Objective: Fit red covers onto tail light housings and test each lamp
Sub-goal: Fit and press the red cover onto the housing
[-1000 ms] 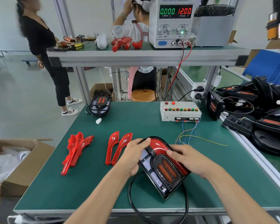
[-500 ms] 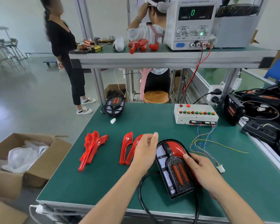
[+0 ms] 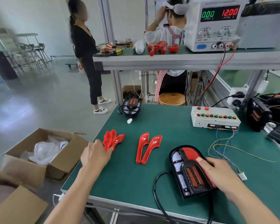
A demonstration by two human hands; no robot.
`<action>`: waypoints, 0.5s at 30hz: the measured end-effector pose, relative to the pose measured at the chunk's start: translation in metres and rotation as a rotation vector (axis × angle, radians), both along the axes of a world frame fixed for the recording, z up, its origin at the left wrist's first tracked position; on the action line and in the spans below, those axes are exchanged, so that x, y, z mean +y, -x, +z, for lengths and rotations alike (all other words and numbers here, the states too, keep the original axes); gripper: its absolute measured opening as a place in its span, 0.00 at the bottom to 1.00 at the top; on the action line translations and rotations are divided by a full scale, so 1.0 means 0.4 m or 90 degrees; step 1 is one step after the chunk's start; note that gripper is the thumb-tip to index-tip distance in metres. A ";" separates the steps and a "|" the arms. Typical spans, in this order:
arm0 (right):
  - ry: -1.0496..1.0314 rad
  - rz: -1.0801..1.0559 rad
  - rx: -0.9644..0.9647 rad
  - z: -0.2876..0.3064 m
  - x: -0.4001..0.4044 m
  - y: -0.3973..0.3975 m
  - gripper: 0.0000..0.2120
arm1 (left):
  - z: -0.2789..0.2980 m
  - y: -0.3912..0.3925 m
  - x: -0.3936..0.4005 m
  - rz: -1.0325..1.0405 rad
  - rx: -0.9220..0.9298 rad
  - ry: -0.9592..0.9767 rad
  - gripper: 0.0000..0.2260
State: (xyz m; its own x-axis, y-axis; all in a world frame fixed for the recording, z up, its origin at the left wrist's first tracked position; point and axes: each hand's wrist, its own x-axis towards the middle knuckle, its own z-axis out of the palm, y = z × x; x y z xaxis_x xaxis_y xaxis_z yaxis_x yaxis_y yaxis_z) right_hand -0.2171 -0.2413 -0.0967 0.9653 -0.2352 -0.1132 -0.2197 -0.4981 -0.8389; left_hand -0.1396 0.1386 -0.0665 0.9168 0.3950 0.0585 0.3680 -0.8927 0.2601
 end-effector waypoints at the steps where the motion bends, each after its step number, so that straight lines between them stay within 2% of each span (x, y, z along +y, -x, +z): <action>1: 0.004 0.002 0.005 -0.001 -0.001 -0.001 0.22 | -0.008 0.004 0.004 -0.011 0.028 -0.012 0.20; 3: 0.008 0.004 0.012 -0.001 -0.002 -0.002 0.22 | -0.024 0.009 0.003 -0.030 0.040 -0.018 0.18; 12: 0.028 0.000 0.021 0.003 -0.002 0.000 0.24 | -0.038 0.019 -0.023 -0.041 -0.065 0.041 0.15; 15: 0.028 -0.004 0.025 0.003 0.000 -0.002 0.24 | -0.010 0.036 -0.044 -0.066 -0.151 0.062 0.15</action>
State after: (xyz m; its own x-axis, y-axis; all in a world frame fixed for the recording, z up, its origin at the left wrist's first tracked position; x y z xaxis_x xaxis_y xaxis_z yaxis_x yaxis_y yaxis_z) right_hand -0.2162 -0.2411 -0.0954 0.9589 -0.2470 -0.1398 -0.2549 -0.5329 -0.8069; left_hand -0.1538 0.1209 -0.0703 0.9178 0.3147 0.2422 0.1951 -0.8886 0.4151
